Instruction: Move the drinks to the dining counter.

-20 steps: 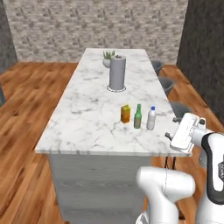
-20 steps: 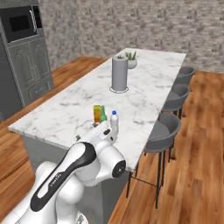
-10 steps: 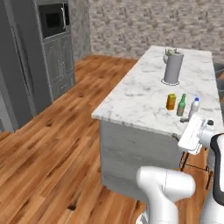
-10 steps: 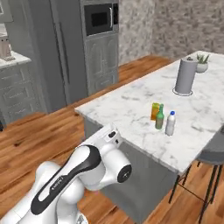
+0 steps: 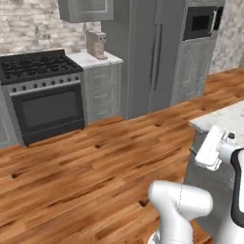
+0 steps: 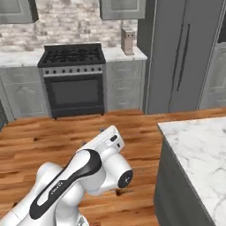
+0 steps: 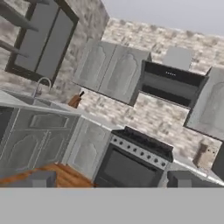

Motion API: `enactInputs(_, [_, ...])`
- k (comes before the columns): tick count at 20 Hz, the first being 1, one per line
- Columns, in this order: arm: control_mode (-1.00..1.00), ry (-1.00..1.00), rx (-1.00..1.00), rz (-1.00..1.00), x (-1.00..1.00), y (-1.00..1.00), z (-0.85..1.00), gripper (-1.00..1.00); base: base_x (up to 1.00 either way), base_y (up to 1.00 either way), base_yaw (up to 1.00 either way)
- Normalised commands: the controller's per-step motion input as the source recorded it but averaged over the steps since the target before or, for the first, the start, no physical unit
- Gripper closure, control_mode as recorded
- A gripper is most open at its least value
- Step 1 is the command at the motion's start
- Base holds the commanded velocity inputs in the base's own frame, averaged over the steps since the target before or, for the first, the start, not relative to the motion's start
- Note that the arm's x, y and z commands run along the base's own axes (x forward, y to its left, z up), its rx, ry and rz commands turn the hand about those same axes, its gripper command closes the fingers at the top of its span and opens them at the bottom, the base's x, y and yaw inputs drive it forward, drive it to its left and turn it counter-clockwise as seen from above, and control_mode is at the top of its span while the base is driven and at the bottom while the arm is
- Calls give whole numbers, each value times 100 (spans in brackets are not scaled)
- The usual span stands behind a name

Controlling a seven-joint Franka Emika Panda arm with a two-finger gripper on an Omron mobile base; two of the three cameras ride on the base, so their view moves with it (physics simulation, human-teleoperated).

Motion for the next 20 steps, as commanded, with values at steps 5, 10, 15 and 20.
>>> enactInputs(5, [100, 0, 0, 0, 0, 0, 0, -100, 0, 43, 88])
enactInputs(10, [100, 0, 0, 0, 0, 0, 0, -100, 17, 38, 76])
enactInputs(15, [100, 0, 0, 0, 0, 0, 0, -100, 32, 27, 67])
enactInputs(20, [100, 0, 0, 0, 0, 0, 0, -100, 56, 21, 53])
